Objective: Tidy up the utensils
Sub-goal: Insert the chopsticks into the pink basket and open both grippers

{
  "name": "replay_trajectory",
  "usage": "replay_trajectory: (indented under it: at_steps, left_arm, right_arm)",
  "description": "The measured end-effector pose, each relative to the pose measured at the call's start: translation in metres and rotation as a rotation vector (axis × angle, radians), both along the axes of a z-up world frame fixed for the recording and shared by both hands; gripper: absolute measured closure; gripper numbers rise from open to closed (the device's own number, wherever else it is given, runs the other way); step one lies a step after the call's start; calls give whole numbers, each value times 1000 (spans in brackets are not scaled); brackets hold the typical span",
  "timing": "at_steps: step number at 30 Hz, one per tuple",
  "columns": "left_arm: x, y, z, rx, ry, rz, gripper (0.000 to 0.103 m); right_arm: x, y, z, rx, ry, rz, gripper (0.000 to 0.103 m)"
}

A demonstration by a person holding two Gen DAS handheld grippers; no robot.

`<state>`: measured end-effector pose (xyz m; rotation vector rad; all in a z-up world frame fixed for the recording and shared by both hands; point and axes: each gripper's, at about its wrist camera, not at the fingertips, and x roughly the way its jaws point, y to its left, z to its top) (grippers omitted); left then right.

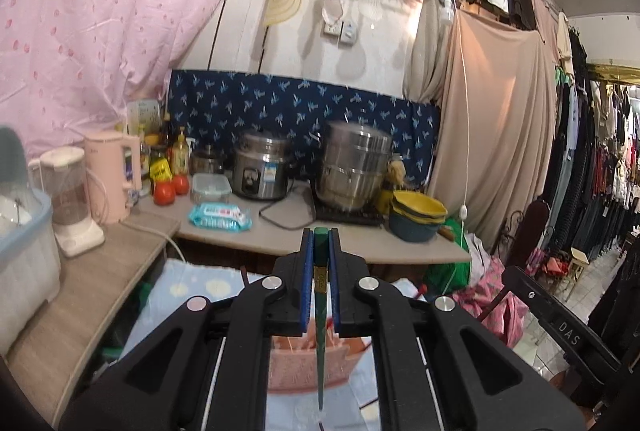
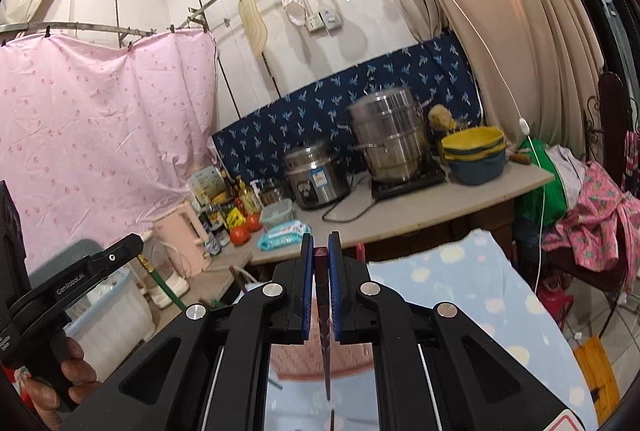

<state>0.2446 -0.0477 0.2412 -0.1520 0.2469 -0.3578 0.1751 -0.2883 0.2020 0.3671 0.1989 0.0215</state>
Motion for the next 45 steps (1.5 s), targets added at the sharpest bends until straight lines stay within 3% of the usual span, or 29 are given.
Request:
replay_trajectory:
  at_steps: [6, 12, 23, 33, 35, 36, 38, 45]
  left_arm:
    - [29, -4, 22, -4, -61, 34, 96]
    - [61, -11, 19, 3, -72, 50, 96]
    - [91, -19, -35, 39, 37, 57, 96]
    - [97, -12, -52, 42, 86, 69, 96]
    - [97, -11, -53, 45, 98, 75, 91]
    - [97, -10, -54, 46, 103, 79, 81]
    - [95, -7, -56, 45, 108, 95, 72]
    - [85, 0, -61, 44, 125, 108, 71]
  right_arm:
    - [37, -3, 29, 32, -61, -14, 96]
    - [73, -2, 36, 55, -86, -26, 96]
    - [122, 5, -15, 46, 44, -1, 96]
    - [127, 15, -40, 2, 107, 9, 96]
    - [124, 13, -41, 8, 103, -2, 85]
    - [124, 13, -41, 12, 103, -1, 79]
    - [121, 12, -42, 13, 103, -7, 77]
    - [107, 14, -44, -9, 103, -10, 77]
